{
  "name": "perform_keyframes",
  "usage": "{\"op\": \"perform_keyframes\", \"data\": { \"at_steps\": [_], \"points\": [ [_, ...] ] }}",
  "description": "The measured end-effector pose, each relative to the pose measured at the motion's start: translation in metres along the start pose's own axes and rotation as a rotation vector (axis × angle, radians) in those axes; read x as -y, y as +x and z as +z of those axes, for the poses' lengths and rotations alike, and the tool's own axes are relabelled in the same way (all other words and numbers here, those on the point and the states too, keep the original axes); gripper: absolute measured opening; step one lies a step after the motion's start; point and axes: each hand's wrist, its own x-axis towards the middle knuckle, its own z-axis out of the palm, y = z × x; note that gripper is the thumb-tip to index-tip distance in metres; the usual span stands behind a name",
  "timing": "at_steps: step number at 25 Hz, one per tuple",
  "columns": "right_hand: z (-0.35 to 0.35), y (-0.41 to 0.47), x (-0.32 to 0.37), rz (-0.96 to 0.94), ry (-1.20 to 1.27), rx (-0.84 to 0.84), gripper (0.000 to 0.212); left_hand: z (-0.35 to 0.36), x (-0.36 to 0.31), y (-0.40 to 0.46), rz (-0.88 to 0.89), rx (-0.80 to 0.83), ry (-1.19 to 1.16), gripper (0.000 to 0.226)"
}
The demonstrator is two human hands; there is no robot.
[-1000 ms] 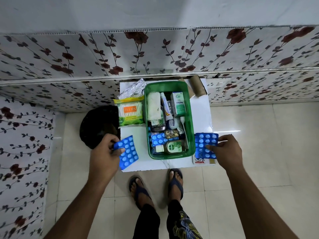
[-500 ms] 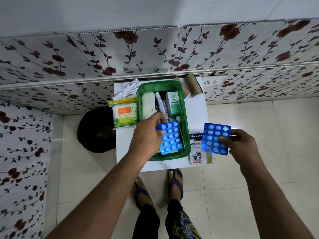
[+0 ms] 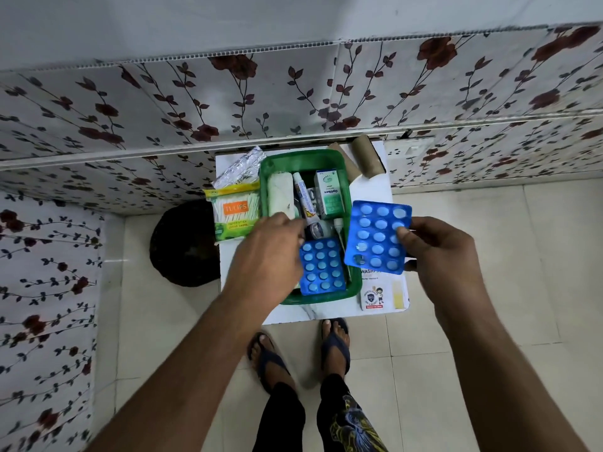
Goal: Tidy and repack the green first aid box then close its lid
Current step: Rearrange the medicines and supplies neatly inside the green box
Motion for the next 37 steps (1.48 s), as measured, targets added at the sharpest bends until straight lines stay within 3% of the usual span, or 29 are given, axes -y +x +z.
{"op": "perform_keyframes", "data": {
  "at_steps": [2,4,8,14,17,19,21,23,25,27,31,37],
  "points": [
    [0.031,-0.012,0.009,-0.06,-0.071,0.097,0.014,-0.021,0.023,-0.008,-0.106,-0.195,-0.164,0.029],
    [0.066,-0.019,0.006,-0.137,-0.368,0.174,0.017,-0.029,0.053,-0.018,-0.247,-0.291,-0.243,0.025],
    [0.108,-0.017,-0.013,-0.207,-0.787,0.254,0.032,-0.015,0.091,-0.03,-0.373,-0.187,-0.281,0.023],
    [0.115,-0.017,-0.02,-0.316,-1.122,0.259,0.046,0.001,0.108,-0.04,-0.432,-0.149,-0.319,0.023],
    [0.111,-0.023,-0.016,-0.357,-1.154,0.279,0.054,-0.001,0.109,-0.037,-0.447,-0.151,-0.336,0.022],
    [0.098,-0.022,-0.001,-0.376,-1.076,0.232,0.042,-0.006,0.11,-0.028,-0.449,-0.18,-0.349,0.024],
    [0.079,-0.01,0.022,-0.419,-0.846,0.053,0.027,-0.008,0.114,-0.012,-0.468,-0.195,-0.346,0.035],
    [0.062,0.024,0.039,-0.448,-0.63,-0.165,0.024,-0.005,0.122,0.007,-0.56,-0.137,-0.357,0.055],
    [0.056,0.074,0.041,-0.41,-0.689,-0.251,0.035,0.002,0.127,0.024,-0.683,-0.074,-0.413,0.077],
    [0.059,0.117,0.033,-0.319,-0.829,-0.185,0.045,0.01,0.128,0.034,-0.745,-0.067,-0.461,0.087],
    [0.072,0.152,0.02,-0.271,-0.937,-0.081,0.04,0.018,0.122,0.042,-0.784,-0.126,-0.457,0.072],
    [0.077,0.161,0.01,-0.245,-0.974,-0.103,0.027,0.02,0.114,0.039,-0.803,-0.163,-0.526,0.047]
  ]
}}
